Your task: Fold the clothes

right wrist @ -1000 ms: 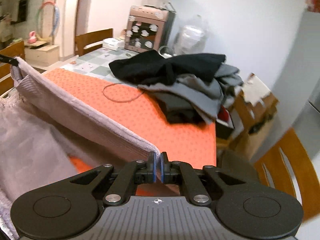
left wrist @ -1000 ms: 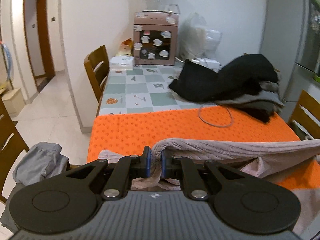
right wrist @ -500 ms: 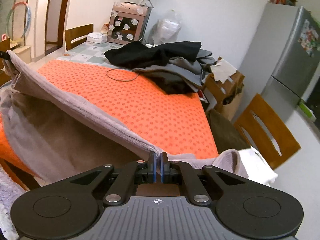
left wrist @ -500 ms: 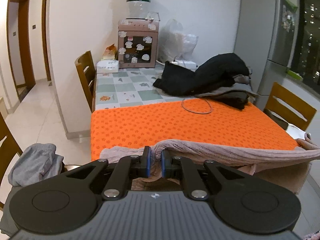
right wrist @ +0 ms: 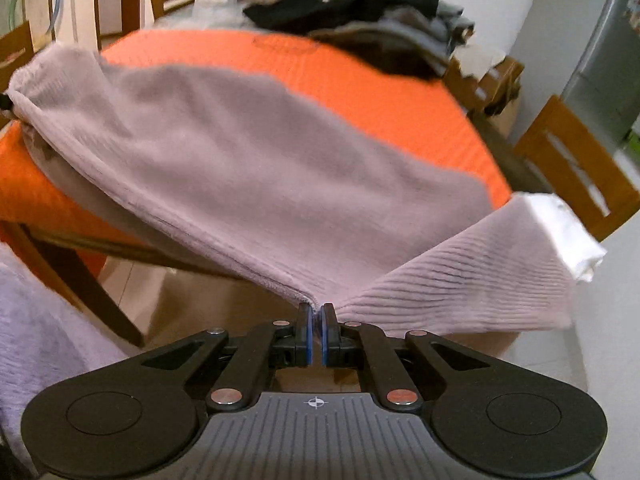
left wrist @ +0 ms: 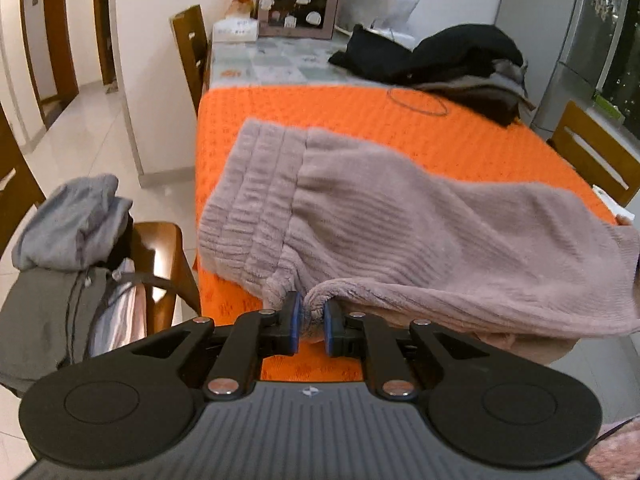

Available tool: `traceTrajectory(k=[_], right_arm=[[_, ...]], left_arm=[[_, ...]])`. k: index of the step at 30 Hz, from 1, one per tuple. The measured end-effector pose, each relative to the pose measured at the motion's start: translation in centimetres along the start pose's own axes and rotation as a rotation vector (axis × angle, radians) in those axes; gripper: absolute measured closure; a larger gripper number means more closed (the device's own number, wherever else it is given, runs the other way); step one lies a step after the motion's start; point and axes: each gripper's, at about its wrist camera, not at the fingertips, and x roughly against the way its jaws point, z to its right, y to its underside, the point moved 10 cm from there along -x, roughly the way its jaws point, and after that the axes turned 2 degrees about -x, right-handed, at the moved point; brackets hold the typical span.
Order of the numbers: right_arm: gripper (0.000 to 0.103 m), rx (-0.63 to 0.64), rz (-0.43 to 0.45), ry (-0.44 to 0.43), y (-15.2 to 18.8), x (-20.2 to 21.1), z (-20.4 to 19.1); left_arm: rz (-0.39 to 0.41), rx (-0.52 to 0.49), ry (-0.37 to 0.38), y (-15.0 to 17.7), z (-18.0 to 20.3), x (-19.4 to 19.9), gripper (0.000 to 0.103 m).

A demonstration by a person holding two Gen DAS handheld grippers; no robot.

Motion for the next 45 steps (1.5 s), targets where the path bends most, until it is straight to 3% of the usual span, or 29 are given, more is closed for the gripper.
traceTrajectory(k=[5, 8, 9, 10, 15, 20, 31, 38, 39, 41, 45], right_arm=[[0.088, 0.019, -0.065, -0.075, 0.6, -1.3, -0.9], [0.08, 0.04, -0.063, -0.165, -1.4, 0.4, -1.2], [0.08, 0.045, -0.06, -0.195, -2.1, 1.1, -1.2], [0.079, 0.048, -0.055, -0.225, -3.1, 1.7, -1.3], [0.075, 0.07, 0.013, -0.25, -9.1, 2.8, -0.7], [0.067, 0.074, 0.066, -0.303, -14.9, 1.1, -1.1], [0.046, 0.098, 0.019, -0.529, -22.6, -8.3, -1.0], [0.047, 0.095, -0.134, -0.769, -22.8, -13.8, -1.9], [0.05, 0.096, -0.154, -0.809, -22.6, -13.9, -2.1], [0.068, 0.103, -0.193, -0.888, -21.8, -13.5, -2.5], [0.074, 0.181, -0.253, -1.021, -19.8, -11.9, -3.3]], left_arm=[[0.006, 0.042, 0.026, 0.1, 0.2, 1.5, 0.08], [0.016, 0.106, 0.056, -0.6, 0.1, 3.2, 0.064], [0.025, 0.143, 0.061, -1.0, -0.1, 3.8, 0.05], [0.037, 0.182, 0.069, -1.3, -0.2, 4.3, 0.048], [0.11, 0.35, 0.087, -3.3, -1.5, 5.7, 0.048], [0.114, 0.366, 0.008, -5.2, -2.3, 4.1, 0.048], [0.111, 0.436, -0.122, -9.4, -0.7, -0.7, 0.049], [0.051, 0.443, -0.242, -9.9, 1.3, -4.1, 0.049], [0.039, 0.449, -0.264, -9.8, 1.3, -4.5, 0.049], [0.017, 0.477, -0.307, -9.3, 0.7, -5.1, 0.049], [-0.018, 0.529, -0.348, -8.4, -0.4, -6.1, 0.049]])
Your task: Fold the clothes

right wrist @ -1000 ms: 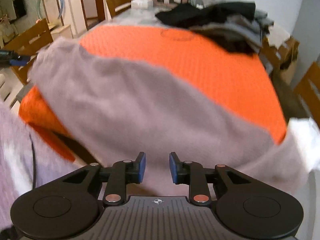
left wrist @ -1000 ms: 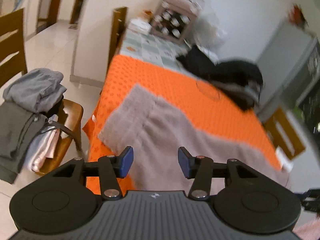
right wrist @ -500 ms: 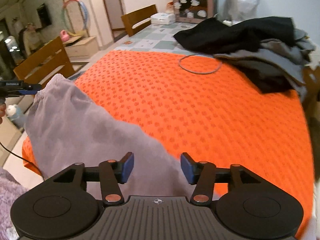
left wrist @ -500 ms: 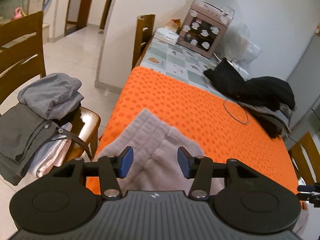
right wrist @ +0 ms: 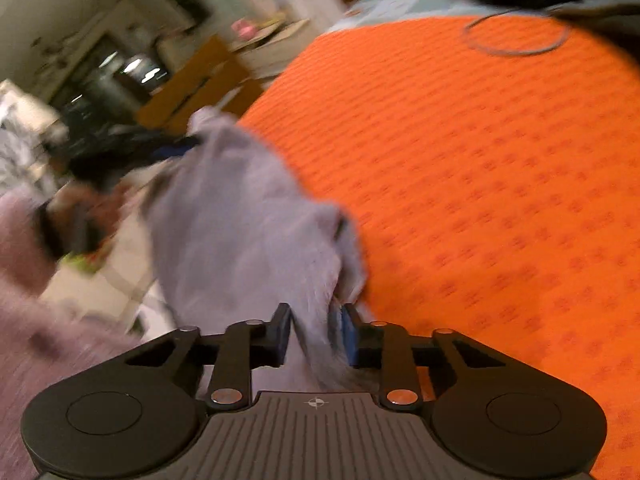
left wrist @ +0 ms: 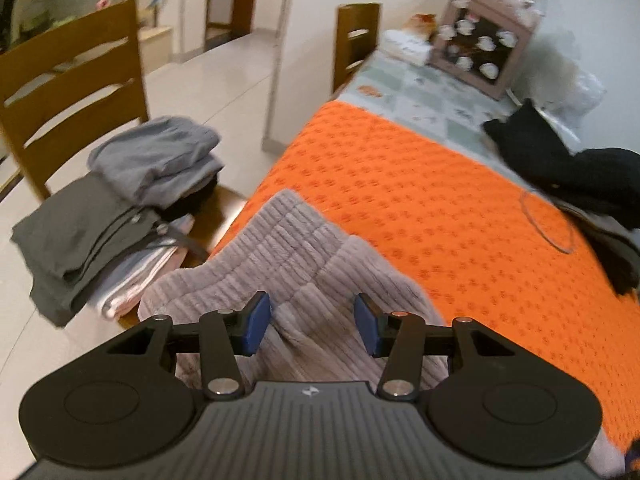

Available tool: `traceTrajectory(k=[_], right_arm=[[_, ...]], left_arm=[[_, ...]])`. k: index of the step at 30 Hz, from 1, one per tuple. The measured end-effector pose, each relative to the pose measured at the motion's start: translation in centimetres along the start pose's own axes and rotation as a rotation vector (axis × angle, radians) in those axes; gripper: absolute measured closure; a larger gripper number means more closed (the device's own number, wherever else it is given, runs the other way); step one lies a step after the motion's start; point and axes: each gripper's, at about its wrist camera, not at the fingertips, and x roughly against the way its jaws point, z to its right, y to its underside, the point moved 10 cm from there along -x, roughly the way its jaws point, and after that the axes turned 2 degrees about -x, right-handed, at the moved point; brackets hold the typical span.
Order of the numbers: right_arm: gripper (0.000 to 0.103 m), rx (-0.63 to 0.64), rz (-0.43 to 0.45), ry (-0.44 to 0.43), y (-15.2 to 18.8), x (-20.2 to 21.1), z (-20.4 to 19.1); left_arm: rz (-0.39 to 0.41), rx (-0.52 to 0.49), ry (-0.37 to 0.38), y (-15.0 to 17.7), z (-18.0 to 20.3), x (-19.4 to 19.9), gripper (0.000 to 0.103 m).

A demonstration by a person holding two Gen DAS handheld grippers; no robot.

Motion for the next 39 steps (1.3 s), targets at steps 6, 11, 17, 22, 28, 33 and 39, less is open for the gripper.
traceTrajectory(k=[6, 11, 17, 22, 28, 33, 39], right_arm=[[0.071, 0.06, -0.102, -0.058, 1.4, -1.6, -0.7], [0.054, -0.021, -0.085, -0.106, 0.0, -2.4, -0.7], [0.045, -0.138, -0.041, -0.129, -1.9, -3.9, -1.0], [0.045, -0.211, 0.035, -0.138, -4.4, -3.9, -0.5], [0.045, -0.185, -0.088, -0.167, -2.9, -4.4, -1.5], [0.045, -0.192, -0.21, -0.174, 0.2, -4.7, -2.2], [0.045, -0.263, -0.174, -0.171, -0.2, -5.9, -2.7]], left_arm=[[-0.015, -0.022, -0.044, 0.2, 0.1, -0.5, 0.049], [-0.025, -0.026, -0.047, 0.2, 0.1, -0.5, 0.049], [-0.024, -0.03, -0.038, 0.2, 0.0, -0.6, 0.049], [-0.022, -0.03, -0.016, 0.3, -0.2, -0.6, 0.049], [-0.017, -0.031, 0.012, 0.3, -0.4, -0.6, 0.049], [-0.014, -0.044, 0.03, 0.5, -0.7, -0.8, 0.049], [-0.014, -0.049, 0.044, 0.5, -0.8, -1.1, 0.049]])
